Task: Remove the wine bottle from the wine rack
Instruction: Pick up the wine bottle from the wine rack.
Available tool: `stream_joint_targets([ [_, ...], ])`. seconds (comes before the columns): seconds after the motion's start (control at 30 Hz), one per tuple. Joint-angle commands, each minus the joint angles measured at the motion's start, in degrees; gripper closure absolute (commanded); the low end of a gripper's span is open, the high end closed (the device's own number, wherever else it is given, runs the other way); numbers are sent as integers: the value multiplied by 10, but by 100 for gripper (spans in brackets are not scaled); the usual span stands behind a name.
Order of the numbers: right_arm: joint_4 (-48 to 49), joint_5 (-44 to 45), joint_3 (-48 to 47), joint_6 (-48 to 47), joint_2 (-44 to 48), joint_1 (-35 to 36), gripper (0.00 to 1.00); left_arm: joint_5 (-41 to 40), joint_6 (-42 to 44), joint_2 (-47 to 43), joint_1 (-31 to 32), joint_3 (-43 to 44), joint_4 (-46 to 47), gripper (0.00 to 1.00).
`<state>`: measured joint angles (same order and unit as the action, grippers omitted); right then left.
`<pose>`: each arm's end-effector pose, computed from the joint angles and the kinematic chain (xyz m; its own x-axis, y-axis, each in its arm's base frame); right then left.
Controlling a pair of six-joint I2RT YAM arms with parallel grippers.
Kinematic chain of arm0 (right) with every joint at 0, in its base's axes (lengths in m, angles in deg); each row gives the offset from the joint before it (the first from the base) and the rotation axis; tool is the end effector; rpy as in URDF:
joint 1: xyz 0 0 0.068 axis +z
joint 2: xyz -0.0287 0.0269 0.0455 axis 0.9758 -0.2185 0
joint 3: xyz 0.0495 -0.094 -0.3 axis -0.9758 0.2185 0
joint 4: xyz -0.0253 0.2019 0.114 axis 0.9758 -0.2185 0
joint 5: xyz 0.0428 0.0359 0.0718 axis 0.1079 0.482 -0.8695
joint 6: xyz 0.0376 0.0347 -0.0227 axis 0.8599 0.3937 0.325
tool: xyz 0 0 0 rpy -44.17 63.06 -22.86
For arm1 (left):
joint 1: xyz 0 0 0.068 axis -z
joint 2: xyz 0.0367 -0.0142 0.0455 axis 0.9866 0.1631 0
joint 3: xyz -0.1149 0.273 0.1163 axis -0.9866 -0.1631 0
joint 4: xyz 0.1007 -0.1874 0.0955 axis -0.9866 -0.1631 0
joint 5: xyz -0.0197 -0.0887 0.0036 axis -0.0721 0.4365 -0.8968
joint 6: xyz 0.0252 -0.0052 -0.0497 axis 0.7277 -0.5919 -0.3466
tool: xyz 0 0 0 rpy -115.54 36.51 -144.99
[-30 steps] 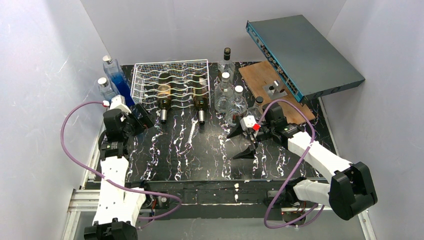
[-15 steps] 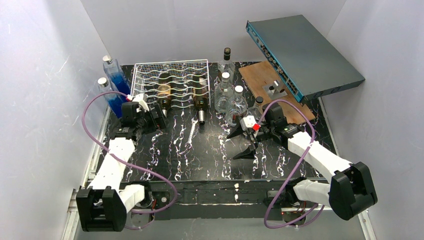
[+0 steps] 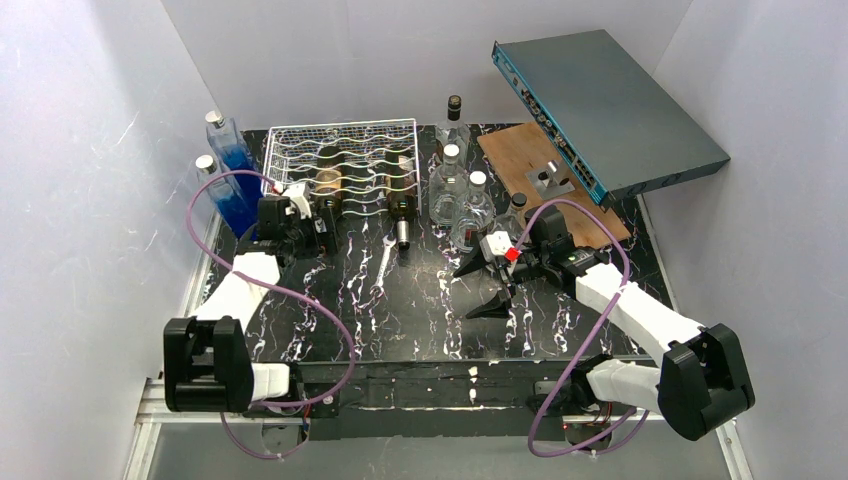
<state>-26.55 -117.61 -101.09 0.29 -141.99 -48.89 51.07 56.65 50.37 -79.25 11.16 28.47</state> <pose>0.1480 0.1212 0.3064 0.1540 -0.1943 -0.9688 -0.9690 -0.2212 -0.1097 0.2312 -0.0140 0.2891 -0.6283 -0.1718 -0.7587 0.0793 0.9561 -0.2821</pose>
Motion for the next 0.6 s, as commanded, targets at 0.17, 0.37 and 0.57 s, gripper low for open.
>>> stream_joint_targets([
  [0.17, -6, -4, -3, -12, 5, -3, 2, 2, 81, 78, 3, 49, 57, 2],
  [0.37, -9, -1, -5, -16, 5, -4, 2, -2, 91, 140, 3, 79, 71, 2],
  [0.57, -19, 1, -8, -27, 1, -4, 2, -6, 98, 196, 3, 114, 67, 3],
])
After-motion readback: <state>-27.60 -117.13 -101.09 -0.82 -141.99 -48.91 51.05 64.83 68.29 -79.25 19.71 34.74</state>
